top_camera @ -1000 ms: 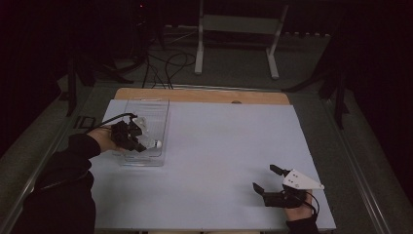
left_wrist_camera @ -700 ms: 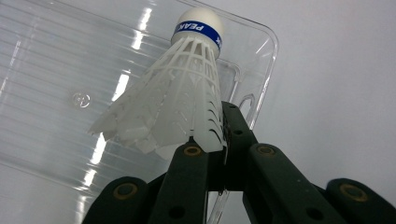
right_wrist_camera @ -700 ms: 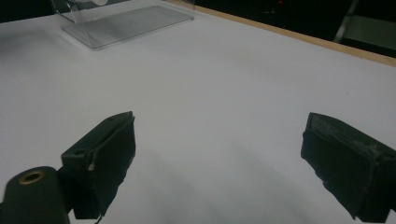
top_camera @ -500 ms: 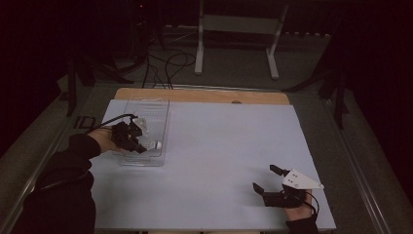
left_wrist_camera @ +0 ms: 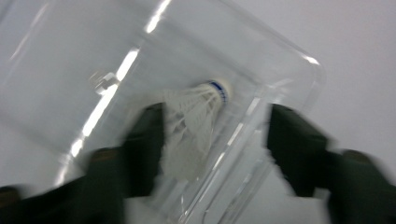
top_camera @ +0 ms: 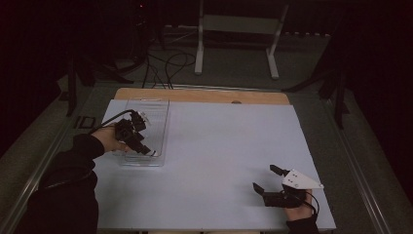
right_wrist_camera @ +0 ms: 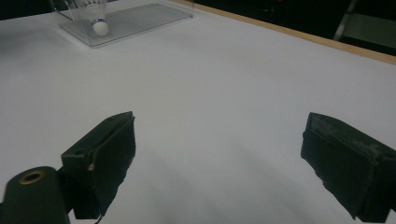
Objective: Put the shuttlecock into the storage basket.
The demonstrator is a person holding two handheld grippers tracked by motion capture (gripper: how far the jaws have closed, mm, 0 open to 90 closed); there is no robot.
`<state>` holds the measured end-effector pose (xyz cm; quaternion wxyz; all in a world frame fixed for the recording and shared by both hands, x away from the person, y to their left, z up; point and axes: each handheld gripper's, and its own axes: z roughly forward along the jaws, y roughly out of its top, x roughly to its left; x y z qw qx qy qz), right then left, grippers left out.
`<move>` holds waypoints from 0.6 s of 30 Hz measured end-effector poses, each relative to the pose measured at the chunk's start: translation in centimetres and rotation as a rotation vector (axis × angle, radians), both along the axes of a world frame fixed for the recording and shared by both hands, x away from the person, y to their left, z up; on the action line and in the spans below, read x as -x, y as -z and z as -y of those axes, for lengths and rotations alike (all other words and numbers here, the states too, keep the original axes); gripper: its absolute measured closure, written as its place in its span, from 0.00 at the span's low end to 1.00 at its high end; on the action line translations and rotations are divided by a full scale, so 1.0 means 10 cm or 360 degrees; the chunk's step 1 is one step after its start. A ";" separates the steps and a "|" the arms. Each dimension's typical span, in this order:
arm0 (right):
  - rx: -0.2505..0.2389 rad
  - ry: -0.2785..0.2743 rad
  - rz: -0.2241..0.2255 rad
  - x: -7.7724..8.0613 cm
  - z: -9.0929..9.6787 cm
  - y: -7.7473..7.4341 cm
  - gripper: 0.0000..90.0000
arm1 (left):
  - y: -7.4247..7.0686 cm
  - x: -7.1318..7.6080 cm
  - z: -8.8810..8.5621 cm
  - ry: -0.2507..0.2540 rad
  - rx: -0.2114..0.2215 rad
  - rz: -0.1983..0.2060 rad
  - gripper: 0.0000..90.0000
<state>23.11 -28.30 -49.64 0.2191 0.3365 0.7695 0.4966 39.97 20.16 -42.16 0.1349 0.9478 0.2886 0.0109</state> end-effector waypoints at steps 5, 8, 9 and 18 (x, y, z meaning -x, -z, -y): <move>0.0001 0.0003 -0.0001 0.00 0.00 0.00 0.11 | -0.03 -0.05 -0.04 -0.0128 0.0040 -0.0015 0.14; 0.0002 0.0000 -0.0001 0.00 0.00 0.00 0.11 | -0.08 -0.05 -0.04 -0.0142 0.0095 -0.0018 0.01; 0.0002 0.0000 -0.0001 0.00 0.00 0.00 0.11 | -0.08 -0.05 -0.04 -0.0142 0.0095 -0.0018 0.01; 0.0000 0.0003 0.0000 0.00 0.00 0.00 0.11 | -0.22 0.04 0.09 -0.0108 0.0190 0.0087 0.00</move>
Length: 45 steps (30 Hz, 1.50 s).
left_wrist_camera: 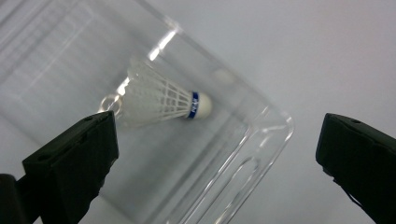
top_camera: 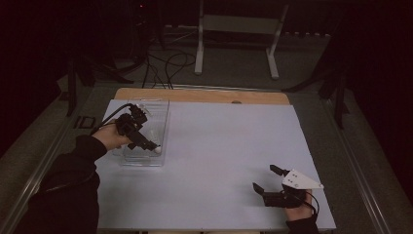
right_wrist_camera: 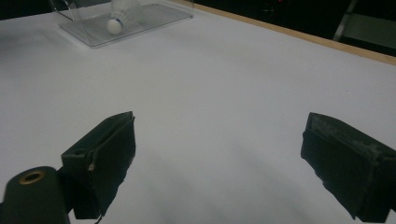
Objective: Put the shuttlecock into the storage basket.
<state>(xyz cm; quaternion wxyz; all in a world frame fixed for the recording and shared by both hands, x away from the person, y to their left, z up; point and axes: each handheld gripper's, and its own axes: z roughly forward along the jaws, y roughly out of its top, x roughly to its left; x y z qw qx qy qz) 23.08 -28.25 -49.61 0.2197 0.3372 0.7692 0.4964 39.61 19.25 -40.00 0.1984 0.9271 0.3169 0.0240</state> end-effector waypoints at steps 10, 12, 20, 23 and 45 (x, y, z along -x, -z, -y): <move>0.0002 -0.0004 -0.0001 0.00 0.00 0.00 0.11 | -0.09 0.09 0.18 0.0014 0.0118 0.0111 0.00; 0.0001 -0.0002 -0.0001 0.00 0.00 0.00 0.11 | -0.10 0.11 0.21 0.0013 0.0142 0.0141 0.00; 0.0000 -0.0005 0.0000 0.00 0.00 0.00 0.11 | -0.09 0.22 0.35 0.0080 0.0166 0.0195 0.00; -0.0003 -0.0002 -0.0001 0.00 0.00 0.00 0.11 | -0.08 0.26 0.41 0.0105 0.0162 0.0222 0.00; -0.0007 -0.0003 -0.0004 0.00 0.00 0.00 0.11 | 0.15 0.41 0.70 0.0204 0.0248 0.0235 0.00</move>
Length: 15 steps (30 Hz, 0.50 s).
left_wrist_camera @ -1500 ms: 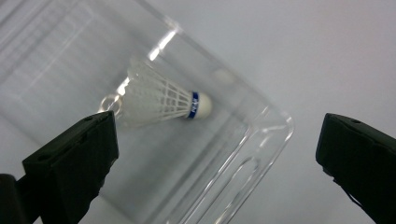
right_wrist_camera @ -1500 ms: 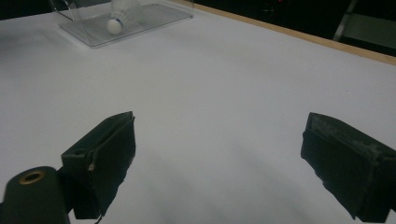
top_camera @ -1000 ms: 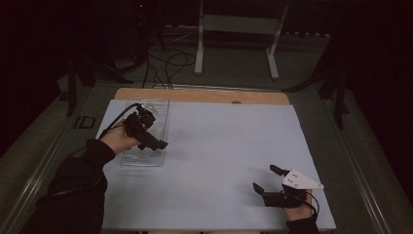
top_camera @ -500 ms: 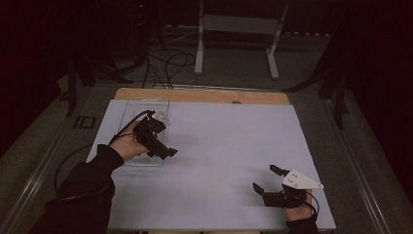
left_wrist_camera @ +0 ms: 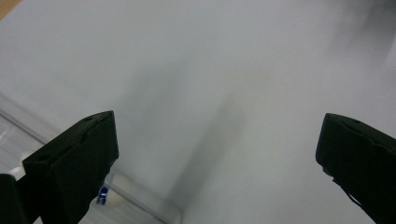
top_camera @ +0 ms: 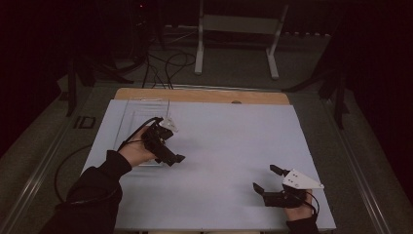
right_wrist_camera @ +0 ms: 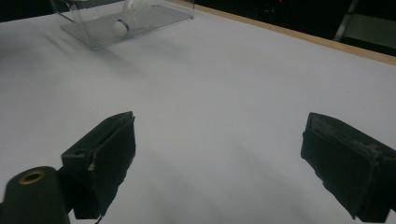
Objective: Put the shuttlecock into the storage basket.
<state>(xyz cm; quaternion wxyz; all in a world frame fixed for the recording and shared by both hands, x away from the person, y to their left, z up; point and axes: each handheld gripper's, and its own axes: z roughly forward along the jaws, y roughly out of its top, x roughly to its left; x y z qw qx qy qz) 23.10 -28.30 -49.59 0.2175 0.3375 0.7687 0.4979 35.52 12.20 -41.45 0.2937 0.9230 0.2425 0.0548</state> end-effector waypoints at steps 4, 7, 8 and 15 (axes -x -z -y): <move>-0.0003 0.0002 0.0008 0.00 0.00 0.00 0.11 | 0.08 0.02 0.03 0.0010 0.0000 -0.0008 0.00; -0.0004 0.0002 0.0001 0.00 0.01 0.00 0.11 | 0.12 0.03 0.04 0.0006 0.0031 -0.0013 0.00; -0.0004 -0.0002 0.0001 0.00 0.00 0.00 0.11 | 0.13 0.03 0.05 0.0004 0.0036 -0.0012 0.00; -0.0006 -0.0006 -0.0002 -0.01 0.01 0.01 0.11 | 0.24 0.07 0.06 0.0021 0.0075 -0.0017 0.00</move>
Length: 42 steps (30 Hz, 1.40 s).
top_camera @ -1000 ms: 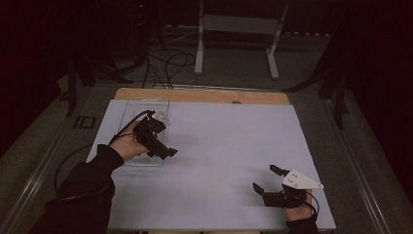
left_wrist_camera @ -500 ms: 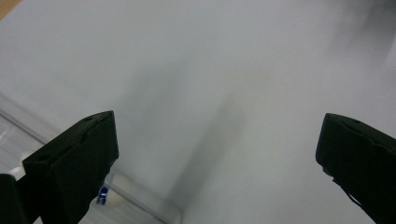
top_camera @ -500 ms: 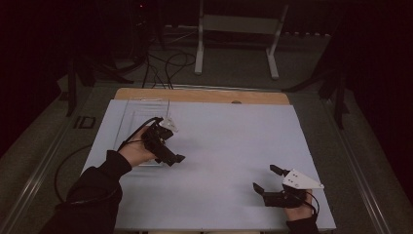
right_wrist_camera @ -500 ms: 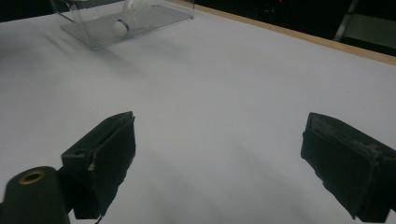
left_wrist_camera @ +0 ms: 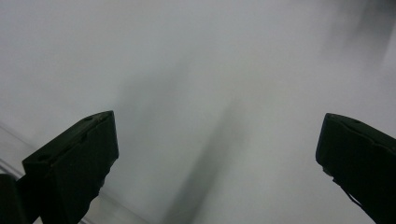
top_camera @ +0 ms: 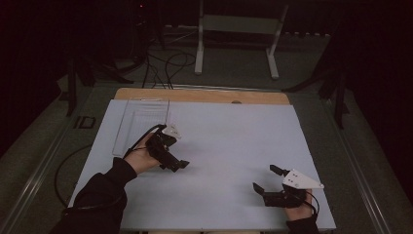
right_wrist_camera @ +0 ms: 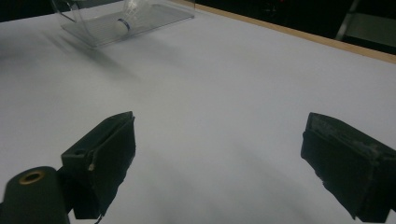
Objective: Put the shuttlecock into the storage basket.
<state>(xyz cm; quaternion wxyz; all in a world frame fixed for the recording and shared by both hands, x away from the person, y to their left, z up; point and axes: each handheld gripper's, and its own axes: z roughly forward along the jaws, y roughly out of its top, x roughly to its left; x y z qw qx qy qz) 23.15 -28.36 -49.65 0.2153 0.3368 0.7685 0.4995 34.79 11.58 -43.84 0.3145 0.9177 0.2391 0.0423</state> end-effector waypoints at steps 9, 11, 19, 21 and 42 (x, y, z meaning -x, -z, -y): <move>-0.0002 0.0000 -0.0007 0.00 0.00 0.00 0.11 | 0.14 0.07 -0.02 0.0035 0.0068 -0.0016 0.00; -0.0004 -0.0002 -0.0008 0.00 0.00 0.00 0.11 | 0.17 0.09 -0.03 0.0040 0.0075 -0.0021 0.00; -0.0002 -0.0003 -0.0010 0.00 0.00 0.01 0.11 | 0.29 0.17 -0.11 0.0083 0.0107 -0.0045 0.00; 0.0003 -0.0004 -0.0009 0.00 0.00 0.00 0.11 | 0.28 0.19 -0.14 0.0080 0.0120 -0.0051 0.00; 0.0013 -0.0009 -0.0008 0.01 0.00 0.00 0.11 | 0.41 0.55 -0.22 0.0173 0.0192 -0.0064 0.00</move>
